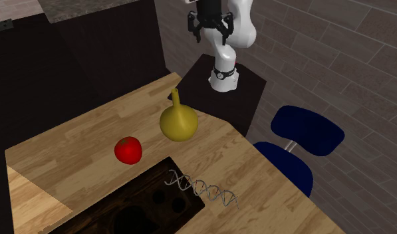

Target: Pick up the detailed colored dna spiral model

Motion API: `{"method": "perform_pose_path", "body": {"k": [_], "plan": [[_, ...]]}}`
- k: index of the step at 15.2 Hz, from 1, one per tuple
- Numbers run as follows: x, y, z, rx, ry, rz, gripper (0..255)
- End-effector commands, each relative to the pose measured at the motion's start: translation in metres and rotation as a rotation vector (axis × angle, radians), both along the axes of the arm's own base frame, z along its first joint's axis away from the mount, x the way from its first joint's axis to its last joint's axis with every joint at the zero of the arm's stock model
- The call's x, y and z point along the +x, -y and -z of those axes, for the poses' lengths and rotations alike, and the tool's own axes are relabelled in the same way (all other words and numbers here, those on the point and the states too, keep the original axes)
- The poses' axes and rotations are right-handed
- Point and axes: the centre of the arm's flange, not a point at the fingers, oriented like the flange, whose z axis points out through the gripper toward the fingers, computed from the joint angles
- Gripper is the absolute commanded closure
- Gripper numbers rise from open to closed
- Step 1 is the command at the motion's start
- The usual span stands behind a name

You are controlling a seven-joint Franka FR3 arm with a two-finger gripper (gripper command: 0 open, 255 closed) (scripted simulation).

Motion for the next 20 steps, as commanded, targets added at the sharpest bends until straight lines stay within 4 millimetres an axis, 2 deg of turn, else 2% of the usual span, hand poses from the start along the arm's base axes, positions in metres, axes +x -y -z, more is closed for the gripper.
{"method": "perform_pose_path", "body": {"k": [1, 10, 20], "plan": [[0.0, 0.0, 0.0, 0.0, 0.0, 0.0, 0], [0.106, -0.005, 0.064, -0.009, -0.027, -0.215, 0], [0.217, -0.036, 0.14, -0.019, -0.058, -0.453, 0]]}}
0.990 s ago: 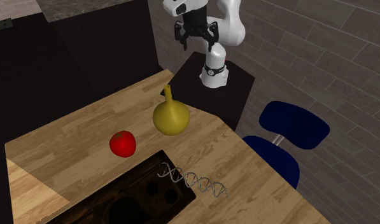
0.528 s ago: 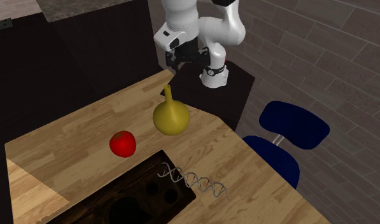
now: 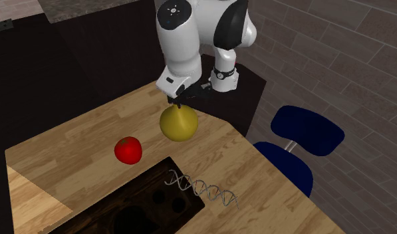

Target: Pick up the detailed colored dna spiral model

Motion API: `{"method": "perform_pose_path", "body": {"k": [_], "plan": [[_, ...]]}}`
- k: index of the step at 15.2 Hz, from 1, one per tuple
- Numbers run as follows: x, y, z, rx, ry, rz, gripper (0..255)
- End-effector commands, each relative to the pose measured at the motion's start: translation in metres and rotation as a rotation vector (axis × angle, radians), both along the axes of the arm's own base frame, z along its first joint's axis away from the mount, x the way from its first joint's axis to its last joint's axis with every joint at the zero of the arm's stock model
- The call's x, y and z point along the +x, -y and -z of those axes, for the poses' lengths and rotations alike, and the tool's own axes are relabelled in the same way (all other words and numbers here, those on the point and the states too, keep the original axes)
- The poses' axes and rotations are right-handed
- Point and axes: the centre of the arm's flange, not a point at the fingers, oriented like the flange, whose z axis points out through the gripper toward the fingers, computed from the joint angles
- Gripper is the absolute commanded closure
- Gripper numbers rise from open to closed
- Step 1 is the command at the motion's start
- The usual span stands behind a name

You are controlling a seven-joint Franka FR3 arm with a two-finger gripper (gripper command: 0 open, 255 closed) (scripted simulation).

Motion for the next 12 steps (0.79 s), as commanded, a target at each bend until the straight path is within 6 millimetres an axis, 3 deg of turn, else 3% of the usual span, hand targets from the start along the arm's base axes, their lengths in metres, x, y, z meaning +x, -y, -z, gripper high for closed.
{"method": "perform_pose_path", "body": {"k": [1, 12], "plan": [[0.023, -0.009, 0.014, -0.002, -0.005, -0.049, 0], [0.129, -0.074, 0.102, -0.013, -0.039, -0.312, 0]]}}
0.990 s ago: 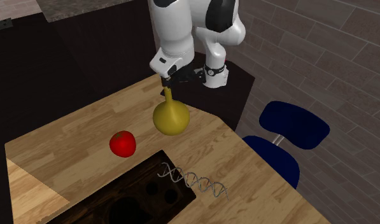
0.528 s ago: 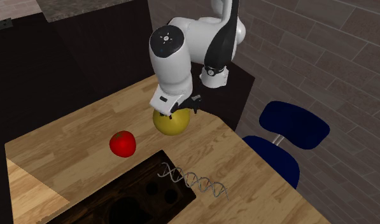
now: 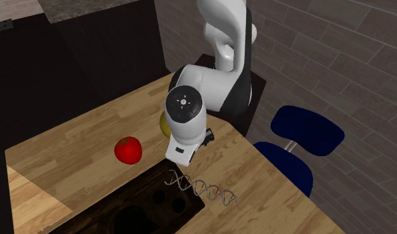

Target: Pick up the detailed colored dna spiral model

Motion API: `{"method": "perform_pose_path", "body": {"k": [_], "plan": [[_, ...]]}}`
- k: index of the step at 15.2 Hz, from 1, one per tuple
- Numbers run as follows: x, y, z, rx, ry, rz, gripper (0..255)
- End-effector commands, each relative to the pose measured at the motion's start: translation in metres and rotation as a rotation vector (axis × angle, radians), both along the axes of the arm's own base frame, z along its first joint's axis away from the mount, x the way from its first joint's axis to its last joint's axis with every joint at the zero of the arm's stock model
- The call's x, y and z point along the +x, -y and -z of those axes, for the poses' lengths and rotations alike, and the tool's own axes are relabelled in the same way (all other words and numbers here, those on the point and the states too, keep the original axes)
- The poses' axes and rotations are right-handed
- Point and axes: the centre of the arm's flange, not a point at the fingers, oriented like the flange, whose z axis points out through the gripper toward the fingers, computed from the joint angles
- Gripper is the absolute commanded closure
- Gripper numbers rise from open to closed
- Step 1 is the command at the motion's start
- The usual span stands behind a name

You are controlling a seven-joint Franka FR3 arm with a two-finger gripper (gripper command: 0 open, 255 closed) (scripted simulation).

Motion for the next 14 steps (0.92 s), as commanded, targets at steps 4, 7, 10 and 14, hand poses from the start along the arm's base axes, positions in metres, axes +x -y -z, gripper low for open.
{"method": "perform_pose_path", "body": {"k": [4, 7, 10, 14], "plan": [[0.044, -0.035, 0.04, -0.005, -0.016, -0.12, 0], [0.067, -0.06, 0.065, -0.008, -0.025, -0.192, 0], [0.086, -0.083, 0.088, -0.011, -0.033, -0.258, 0], [0.086, -0.083, 0.109, -0.011, -0.033, -0.258, 0]]}}
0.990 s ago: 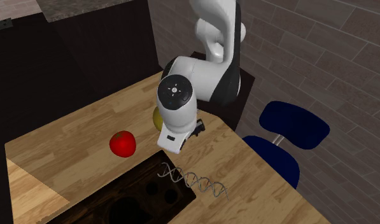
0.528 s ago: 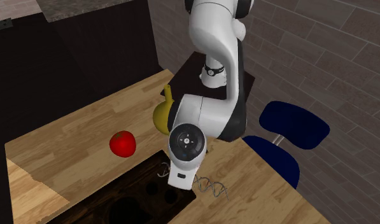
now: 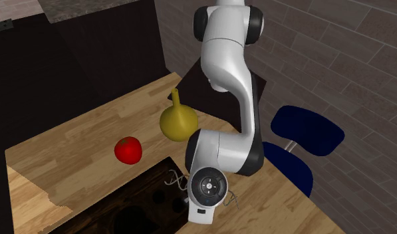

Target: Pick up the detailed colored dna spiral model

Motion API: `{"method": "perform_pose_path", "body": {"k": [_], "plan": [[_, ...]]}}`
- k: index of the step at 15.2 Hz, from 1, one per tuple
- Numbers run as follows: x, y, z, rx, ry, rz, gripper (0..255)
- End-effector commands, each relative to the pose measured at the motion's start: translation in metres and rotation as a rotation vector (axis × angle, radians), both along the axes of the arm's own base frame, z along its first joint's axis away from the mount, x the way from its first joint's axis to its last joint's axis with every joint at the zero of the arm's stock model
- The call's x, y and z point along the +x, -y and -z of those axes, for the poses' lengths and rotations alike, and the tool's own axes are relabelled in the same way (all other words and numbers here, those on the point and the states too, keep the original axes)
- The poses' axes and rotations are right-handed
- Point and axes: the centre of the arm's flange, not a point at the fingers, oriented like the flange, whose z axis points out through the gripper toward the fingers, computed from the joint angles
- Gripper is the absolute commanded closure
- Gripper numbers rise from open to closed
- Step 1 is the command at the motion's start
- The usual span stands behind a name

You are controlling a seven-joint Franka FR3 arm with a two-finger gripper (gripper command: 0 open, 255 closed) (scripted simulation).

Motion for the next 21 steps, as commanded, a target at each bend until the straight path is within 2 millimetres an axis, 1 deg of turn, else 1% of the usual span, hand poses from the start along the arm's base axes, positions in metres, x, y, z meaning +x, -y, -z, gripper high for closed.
{"method": "perform_pose_path", "body": {"k": [1, 3, 5, 6, 15, 21], "plan": [[0.001, 0.0, 0.01, 0.0, 0.0, -0.001, 0], [0.002, 0.0, 0.021, 0.0, 0.0, -0.001, 0], [0.002, 0.0, 0.024, 0.0, 0.0, -0.001, 0], [0.001, -0.001, 0.024, 0.0, 0.0, -0.001, 255], [0.002, 0.0, 0.024, 0.0, 0.0, -0.001, 255], [0.002, 0.0, -0.008, 0.0, 0.0, -0.001, 255]]}}
